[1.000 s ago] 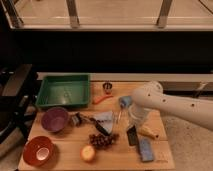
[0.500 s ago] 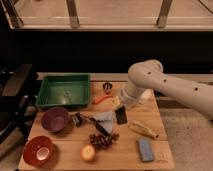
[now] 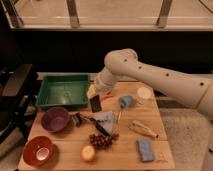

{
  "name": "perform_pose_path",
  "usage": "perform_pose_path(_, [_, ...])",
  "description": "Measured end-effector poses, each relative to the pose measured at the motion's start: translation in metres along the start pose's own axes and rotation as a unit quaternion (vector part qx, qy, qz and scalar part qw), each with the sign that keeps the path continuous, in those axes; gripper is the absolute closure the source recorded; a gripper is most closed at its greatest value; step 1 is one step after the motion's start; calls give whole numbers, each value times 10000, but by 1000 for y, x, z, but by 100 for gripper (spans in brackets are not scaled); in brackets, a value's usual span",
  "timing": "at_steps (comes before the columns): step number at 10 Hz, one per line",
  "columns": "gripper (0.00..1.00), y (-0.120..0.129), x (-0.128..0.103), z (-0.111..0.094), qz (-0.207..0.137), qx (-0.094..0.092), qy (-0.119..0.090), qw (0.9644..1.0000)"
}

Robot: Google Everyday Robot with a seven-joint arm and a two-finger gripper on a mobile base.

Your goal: Place eraser in purple bowl

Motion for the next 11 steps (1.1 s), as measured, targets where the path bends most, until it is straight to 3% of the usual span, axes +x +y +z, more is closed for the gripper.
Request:
perform_pose_path(1, [100,13,-8,2,-142,-102,-52,9998])
perform_pose_path(6, [100,10,-8,1,-122,-105,-59,9999])
perform_pose_path(8, [100,17,-17,4,-343,-176,-114,9992])
perform_pose_path(11, [100,58,-48,32,-776,-461,-130,9958])
